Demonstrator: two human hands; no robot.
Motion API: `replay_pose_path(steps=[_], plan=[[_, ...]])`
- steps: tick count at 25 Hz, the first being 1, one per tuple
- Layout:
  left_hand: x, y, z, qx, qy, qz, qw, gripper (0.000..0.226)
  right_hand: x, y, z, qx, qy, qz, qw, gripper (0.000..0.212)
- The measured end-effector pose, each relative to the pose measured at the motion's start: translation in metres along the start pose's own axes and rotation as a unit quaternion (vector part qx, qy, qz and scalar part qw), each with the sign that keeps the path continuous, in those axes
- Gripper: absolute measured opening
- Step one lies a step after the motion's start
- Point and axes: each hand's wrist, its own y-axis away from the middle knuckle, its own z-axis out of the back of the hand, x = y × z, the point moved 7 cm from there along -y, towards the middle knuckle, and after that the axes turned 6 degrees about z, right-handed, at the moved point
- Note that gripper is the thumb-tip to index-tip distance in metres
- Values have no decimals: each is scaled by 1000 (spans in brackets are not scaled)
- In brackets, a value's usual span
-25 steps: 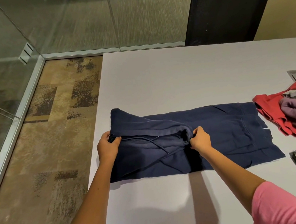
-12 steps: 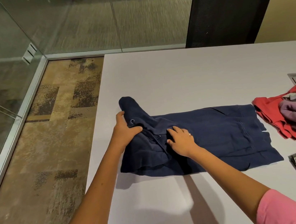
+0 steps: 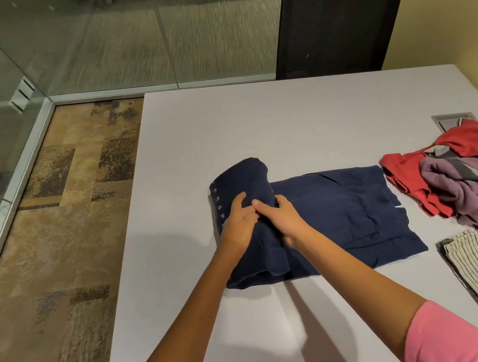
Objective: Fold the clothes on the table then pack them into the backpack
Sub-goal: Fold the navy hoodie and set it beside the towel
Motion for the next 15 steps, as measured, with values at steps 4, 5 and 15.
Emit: replay_pose_path(steps=[4,5,15], plan=[[4,18,32,-153,112,-133,973,31,25,2,-2,-40,153,89,983,20],[2,21,39,-202,102,-149,962,29,35,3,0,-35,164,103,980,18],[-13,-17,-64,-181,-336,-274,883,59,93,4,179,-60,80,24,995,16]])
